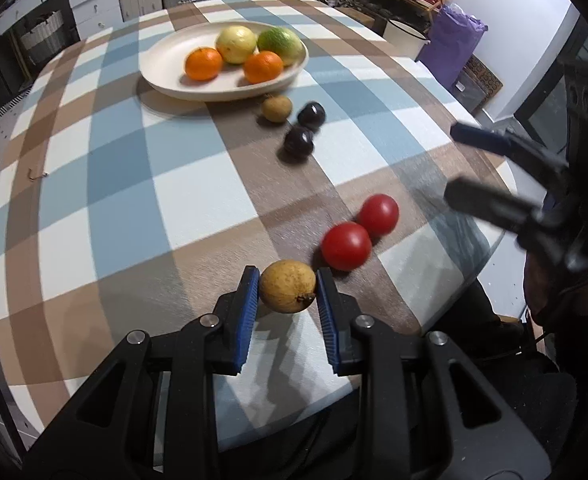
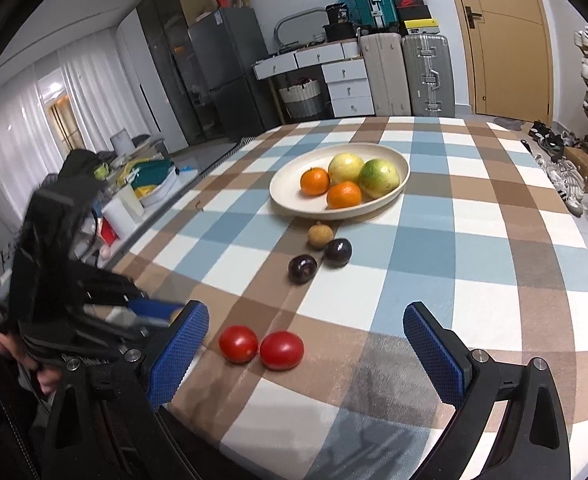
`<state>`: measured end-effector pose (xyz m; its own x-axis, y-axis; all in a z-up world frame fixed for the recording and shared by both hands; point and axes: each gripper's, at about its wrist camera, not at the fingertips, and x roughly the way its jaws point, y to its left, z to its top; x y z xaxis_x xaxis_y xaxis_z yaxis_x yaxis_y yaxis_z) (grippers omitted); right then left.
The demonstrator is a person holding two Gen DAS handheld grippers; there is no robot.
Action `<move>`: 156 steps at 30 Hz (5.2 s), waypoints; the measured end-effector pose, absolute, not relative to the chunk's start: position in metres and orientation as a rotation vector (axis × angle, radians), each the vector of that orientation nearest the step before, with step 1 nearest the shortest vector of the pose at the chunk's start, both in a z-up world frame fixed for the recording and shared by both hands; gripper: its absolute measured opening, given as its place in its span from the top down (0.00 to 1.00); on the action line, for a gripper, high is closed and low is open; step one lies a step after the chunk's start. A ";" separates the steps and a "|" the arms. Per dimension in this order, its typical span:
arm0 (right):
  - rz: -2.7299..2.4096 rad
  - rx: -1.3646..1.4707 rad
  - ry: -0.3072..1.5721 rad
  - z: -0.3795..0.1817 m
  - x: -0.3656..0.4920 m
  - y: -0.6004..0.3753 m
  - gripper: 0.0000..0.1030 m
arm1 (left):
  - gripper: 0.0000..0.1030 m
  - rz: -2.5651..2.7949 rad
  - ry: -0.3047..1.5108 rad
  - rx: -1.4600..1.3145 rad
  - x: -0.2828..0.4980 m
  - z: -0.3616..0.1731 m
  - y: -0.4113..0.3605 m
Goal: Organize fruits
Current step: 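Hold the yellow-brown fruit in the left gripper while the right gripper grasps a red tomato, then carry both fruits onto the cream plate and open both grippers, then withdraw both grippers from the plate toward the remaining fruits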
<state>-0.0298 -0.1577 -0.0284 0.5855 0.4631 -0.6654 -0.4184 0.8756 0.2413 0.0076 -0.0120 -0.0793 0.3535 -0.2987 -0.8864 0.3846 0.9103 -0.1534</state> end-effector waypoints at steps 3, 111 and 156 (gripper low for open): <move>0.519 0.050 0.809 -0.036 -0.031 -0.157 0.06 | 0.75 -0.431 1.092 0.064 0.010 -0.068 -0.003; 0.673 0.127 0.863 -0.028 0.156 -0.118 0.69 | 0.75 -0.440 1.089 -0.187 0.218 -0.086 -0.003; 0.569 0.117 0.661 0.028 0.101 -0.139 0.39 | 0.44 -0.402 0.938 -0.171 0.135 -0.022 0.009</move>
